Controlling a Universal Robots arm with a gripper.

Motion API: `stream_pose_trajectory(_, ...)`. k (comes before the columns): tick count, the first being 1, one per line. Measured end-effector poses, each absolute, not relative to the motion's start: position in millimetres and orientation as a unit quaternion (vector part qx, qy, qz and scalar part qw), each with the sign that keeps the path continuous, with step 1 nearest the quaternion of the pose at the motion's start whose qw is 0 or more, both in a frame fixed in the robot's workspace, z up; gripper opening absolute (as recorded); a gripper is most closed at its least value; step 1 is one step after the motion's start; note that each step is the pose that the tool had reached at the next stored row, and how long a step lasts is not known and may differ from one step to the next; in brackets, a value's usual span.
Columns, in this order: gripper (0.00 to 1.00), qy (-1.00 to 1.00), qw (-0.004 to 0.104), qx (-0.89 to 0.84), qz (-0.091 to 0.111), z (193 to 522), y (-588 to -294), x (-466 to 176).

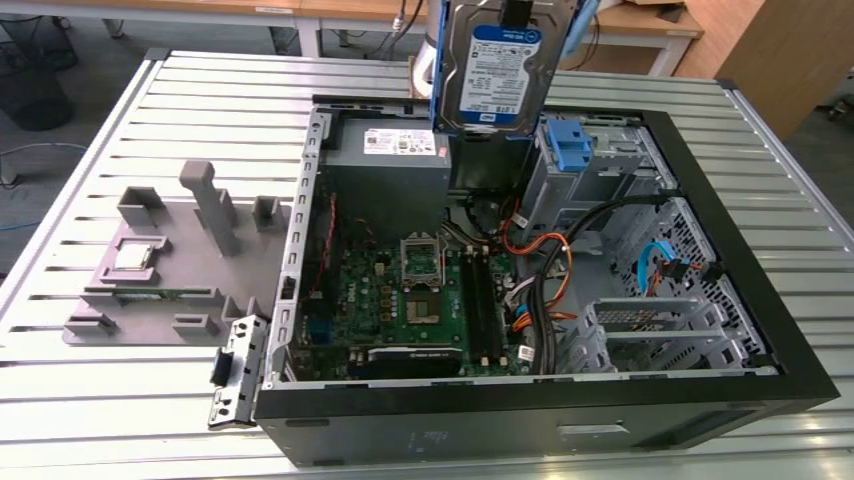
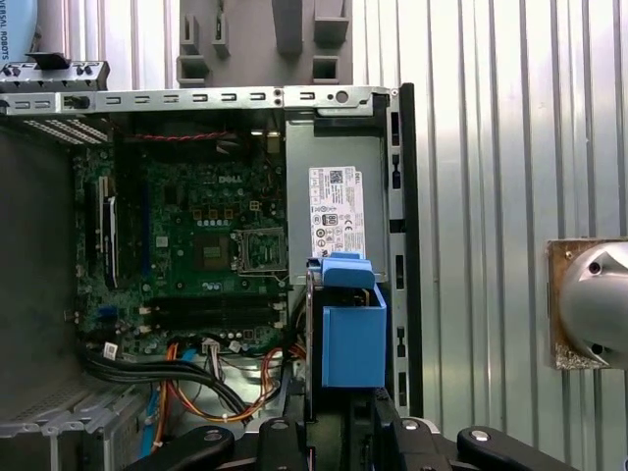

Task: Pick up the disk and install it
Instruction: 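Pick up the disk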

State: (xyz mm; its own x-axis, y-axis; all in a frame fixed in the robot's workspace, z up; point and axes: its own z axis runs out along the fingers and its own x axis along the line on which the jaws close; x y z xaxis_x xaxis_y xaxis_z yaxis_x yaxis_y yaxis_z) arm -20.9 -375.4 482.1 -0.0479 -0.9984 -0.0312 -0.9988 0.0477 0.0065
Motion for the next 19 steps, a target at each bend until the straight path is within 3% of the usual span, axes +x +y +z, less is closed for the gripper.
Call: stream_pose_trajectory(19,0.35,0.724,0.009,-0.690,0.013,482,-394,-20)
